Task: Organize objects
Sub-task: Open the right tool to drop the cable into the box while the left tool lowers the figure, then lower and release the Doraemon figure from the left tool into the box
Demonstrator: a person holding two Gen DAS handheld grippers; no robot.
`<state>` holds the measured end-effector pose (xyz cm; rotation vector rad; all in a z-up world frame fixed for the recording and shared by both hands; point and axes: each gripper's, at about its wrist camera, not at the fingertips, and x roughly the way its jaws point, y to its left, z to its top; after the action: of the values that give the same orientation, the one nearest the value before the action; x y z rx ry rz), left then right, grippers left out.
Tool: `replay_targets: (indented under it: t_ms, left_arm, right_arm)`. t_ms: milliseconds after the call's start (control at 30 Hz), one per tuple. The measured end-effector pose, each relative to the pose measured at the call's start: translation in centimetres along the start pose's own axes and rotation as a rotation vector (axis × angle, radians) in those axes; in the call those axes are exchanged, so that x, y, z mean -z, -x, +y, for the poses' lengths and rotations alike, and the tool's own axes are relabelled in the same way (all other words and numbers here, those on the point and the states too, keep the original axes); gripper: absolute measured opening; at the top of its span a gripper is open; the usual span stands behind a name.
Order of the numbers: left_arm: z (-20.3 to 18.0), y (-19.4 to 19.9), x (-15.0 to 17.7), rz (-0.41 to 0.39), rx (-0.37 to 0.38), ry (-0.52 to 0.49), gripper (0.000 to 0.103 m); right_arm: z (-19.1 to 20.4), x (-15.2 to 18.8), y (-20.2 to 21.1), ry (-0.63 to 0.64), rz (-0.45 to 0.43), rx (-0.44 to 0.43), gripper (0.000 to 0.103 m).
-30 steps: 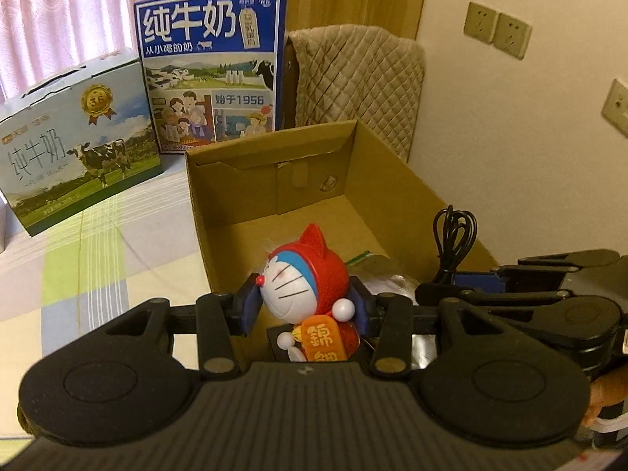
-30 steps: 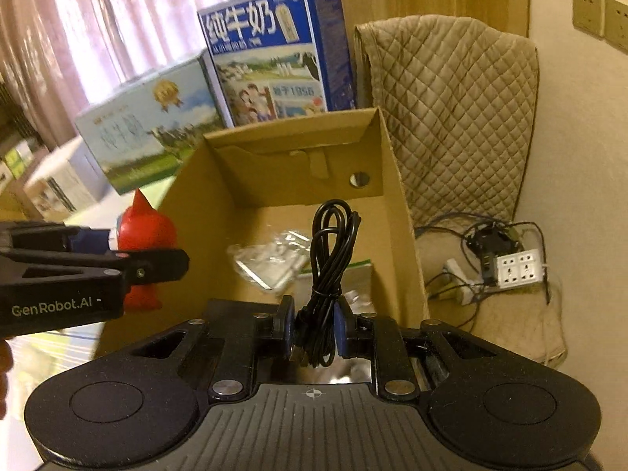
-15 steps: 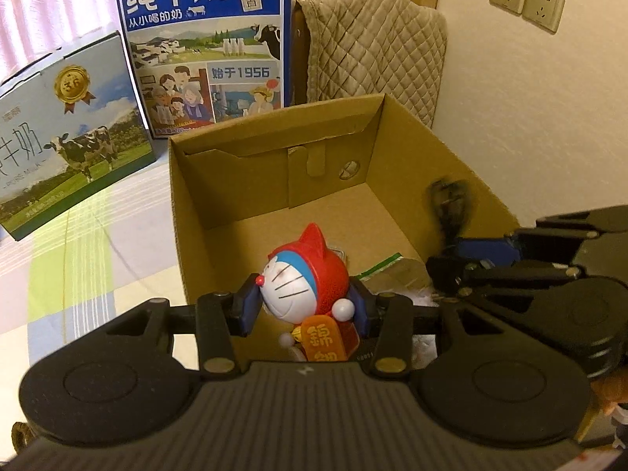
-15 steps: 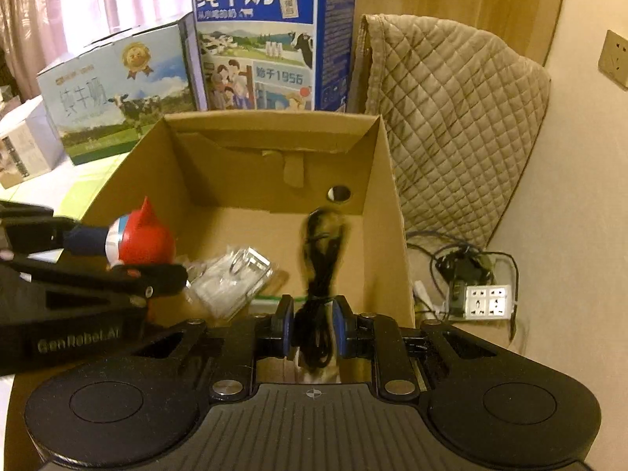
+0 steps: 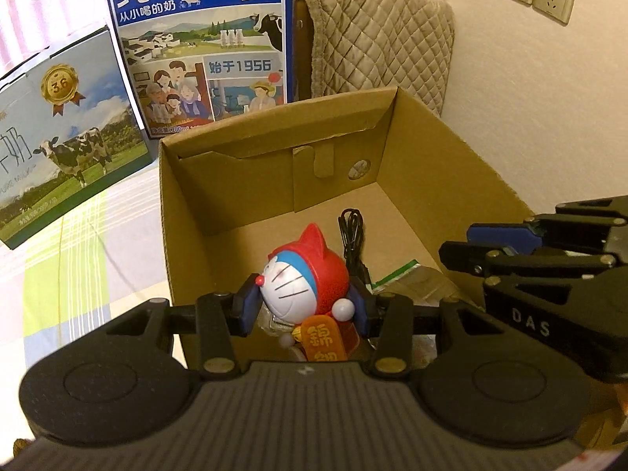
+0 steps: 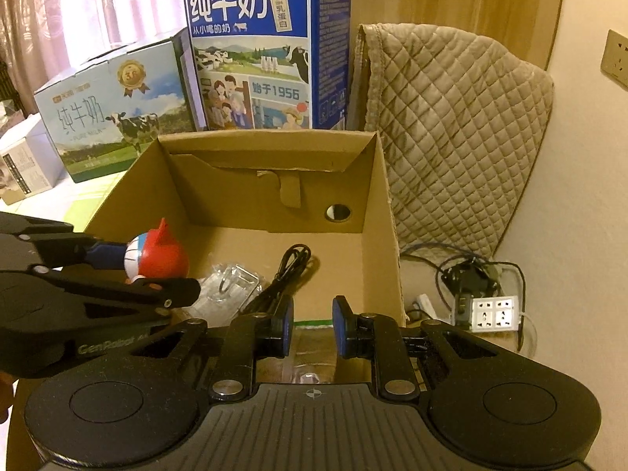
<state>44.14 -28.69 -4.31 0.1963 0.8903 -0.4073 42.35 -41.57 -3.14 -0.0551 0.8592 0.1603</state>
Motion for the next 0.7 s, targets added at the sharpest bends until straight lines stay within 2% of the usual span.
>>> replay_targets:
  t_ms: [267, 333, 367, 500, 700]
  left_arm:
    - [0.3, -0.8, -1.1, -0.008, -0.024, -0.003, 0.042]
    - [0.6, -0.7, -1.4, -0.017, -0.022, 0.009, 0.055]
    - [0.7, -0.7, -1.6, -0.021, -0.02, 0.012, 0.058]
    - [1.1, -0.1, -1.7, -0.037, -0.022, 0.012, 0.066]
    - [1.4, 1.4, -1.0, -0.047, -0.005, 0.013, 0.078]
  right_arm:
    - [-0.2, -0.1, -0.1, -0.007, -0.004, -0.007, 0.017]
    - [-0.2, -0.2, 0.0, -0.01, -0.006, -0.008, 0.018]
    - [-0.2, -0.3, 0.0, -0.012, -0.006, -0.009, 0.019]
    - [-0.2, -0.2, 0.2, -0.017, -0.012, -0.013, 0.023]
    - [-0.2, 0.4, 1.3, -0.029, -0.032, -0.033, 0.041]
